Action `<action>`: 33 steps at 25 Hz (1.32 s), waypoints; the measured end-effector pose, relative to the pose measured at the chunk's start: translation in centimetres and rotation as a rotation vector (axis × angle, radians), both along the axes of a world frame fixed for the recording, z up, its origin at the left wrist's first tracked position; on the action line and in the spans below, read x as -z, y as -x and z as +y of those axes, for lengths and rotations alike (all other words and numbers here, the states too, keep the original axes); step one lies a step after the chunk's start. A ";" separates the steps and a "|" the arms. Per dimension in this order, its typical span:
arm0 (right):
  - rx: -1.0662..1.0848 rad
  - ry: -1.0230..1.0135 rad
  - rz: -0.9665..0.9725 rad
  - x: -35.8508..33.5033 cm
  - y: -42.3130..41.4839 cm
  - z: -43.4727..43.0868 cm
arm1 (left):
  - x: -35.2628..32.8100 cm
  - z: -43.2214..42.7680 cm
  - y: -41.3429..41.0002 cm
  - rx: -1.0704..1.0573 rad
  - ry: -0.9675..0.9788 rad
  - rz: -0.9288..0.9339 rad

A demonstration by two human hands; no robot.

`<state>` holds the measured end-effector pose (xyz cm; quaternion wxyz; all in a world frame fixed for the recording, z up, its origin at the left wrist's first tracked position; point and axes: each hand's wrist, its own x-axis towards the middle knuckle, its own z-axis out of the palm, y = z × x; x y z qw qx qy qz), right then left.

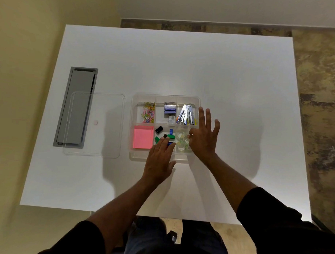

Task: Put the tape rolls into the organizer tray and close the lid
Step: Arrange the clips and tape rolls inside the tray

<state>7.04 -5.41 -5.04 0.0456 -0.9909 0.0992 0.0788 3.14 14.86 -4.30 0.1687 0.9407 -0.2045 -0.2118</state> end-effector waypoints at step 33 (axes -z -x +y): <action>0.223 -0.091 0.143 -0.8 0.4 2.4 | -0.9 2.0 0.7 -0.051 0.048 -0.048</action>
